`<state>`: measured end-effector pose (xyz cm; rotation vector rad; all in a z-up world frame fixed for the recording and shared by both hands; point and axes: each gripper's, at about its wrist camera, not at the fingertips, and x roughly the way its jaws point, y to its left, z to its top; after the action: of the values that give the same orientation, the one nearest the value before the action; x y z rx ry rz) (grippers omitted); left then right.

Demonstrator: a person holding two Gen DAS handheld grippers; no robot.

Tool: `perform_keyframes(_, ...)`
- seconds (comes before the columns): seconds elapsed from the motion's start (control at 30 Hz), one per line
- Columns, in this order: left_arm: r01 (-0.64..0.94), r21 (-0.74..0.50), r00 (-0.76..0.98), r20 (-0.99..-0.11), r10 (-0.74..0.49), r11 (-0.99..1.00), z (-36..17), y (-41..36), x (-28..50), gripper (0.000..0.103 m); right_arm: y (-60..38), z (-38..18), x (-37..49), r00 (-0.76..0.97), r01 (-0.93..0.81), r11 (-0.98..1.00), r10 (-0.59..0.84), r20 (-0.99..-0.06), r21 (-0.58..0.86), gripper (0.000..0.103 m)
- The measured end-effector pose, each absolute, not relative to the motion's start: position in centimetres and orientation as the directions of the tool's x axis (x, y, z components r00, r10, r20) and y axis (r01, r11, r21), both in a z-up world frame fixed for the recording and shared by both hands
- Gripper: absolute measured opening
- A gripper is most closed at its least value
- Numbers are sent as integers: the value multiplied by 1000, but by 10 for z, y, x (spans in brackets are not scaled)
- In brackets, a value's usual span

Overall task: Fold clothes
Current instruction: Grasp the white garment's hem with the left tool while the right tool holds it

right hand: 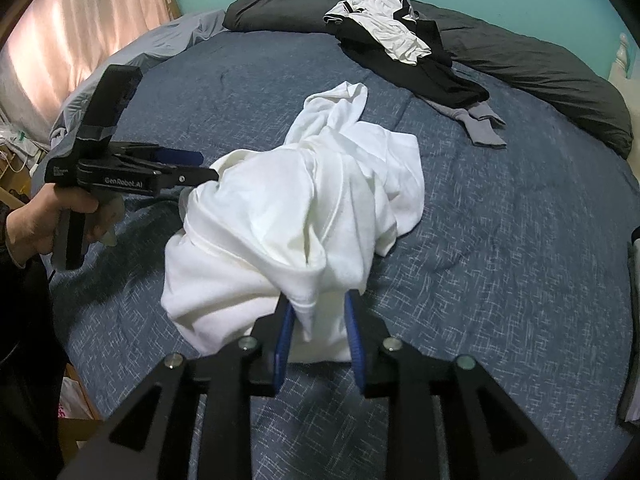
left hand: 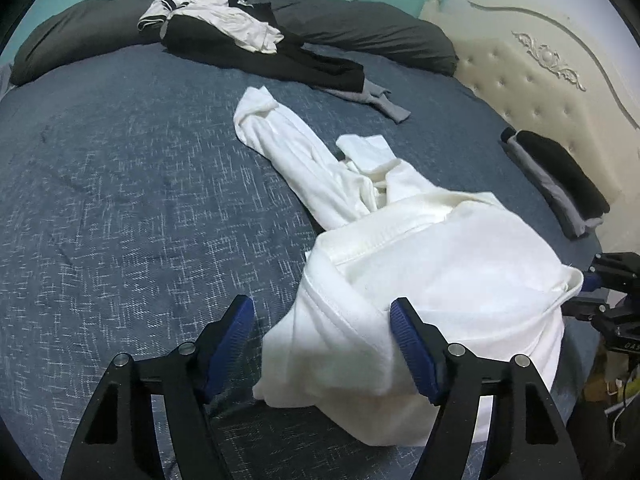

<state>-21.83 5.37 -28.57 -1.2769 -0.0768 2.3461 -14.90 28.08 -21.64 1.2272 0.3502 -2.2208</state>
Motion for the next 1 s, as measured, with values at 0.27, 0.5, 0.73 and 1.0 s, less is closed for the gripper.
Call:
perform_keyframes(0.27, -381, -281, -427, -792, 437, -881, -294, 58, -220, 70, 279, -217, -149, -414, 600, -799, -366, -834, 52, 25)
perform_keyframes(0.5, -387, -288, -396, -806, 440, -876, -307, 67, -224, 63, 279, -220, -149, -410, 603, -796, -371, -833, 58, 25)
perform_keyframes(0.73, -374, -317, -355, -819, 450, -872, -321, 69, -227, 64, 278, -223, -152, -404, 609, -791, -378, -833, 63, 25)
perform_keyframes(1.0, -392, -315, -340, -823, 455, -864, -325, 70, -227, 62, 279, -229, -152, -394, 610, -790, -376, -839, 67, 25)
